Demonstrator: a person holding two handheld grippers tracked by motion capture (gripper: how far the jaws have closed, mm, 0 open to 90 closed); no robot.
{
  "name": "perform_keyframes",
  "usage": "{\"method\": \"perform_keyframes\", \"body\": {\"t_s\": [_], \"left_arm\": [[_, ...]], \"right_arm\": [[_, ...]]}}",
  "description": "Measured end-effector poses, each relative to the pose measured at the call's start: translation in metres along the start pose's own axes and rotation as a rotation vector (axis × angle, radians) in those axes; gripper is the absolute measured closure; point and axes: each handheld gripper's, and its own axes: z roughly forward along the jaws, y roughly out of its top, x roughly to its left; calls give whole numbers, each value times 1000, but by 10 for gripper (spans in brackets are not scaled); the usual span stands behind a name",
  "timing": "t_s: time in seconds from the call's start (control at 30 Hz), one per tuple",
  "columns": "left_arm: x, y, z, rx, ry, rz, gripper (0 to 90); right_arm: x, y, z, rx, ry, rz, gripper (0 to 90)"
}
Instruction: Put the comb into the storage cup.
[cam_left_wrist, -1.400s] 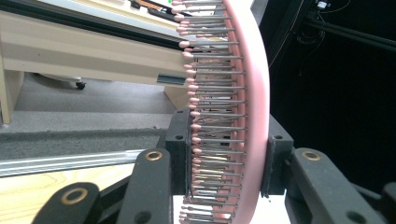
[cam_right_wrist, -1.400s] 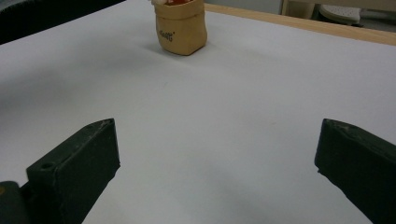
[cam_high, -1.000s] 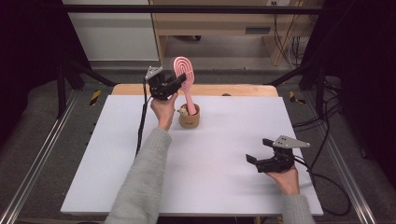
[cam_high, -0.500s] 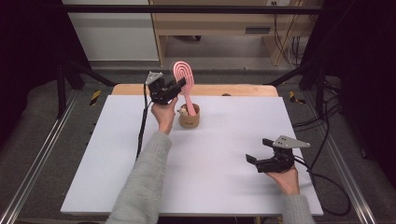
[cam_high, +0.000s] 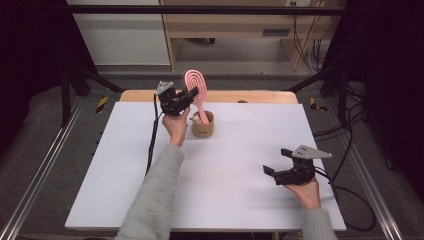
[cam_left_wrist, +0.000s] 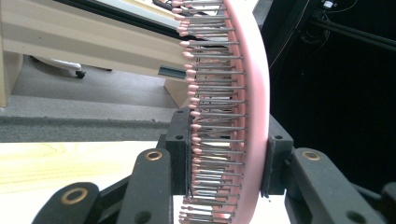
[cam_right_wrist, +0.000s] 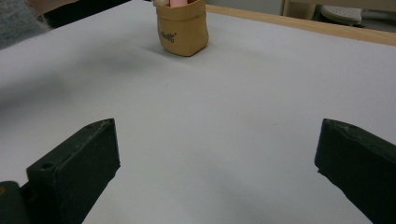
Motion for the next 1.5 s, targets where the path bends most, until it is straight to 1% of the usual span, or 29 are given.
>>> {"method": "perform_keyframes", "body": {"t_s": [0.5,0.87,0.93,1.17,1.5], "left_arm": [[6,-10,-3,-3,9,-21,634],[11,-17,-4,9,23,-28,634],[12,-18,-5,5,23,-33,634],[16,-18,-8,4,25,-43,633],[21,-20,-11,-3,43,-63,628]], "right_arm": [[0,0,0,-1,1,1,4],[0,0,0,-2,-1,2,4],[0,0,0,-2,1,2,4],[0,0,-1,-3,0,3,4],[0,0,-1,-4,1,5,4]]}}
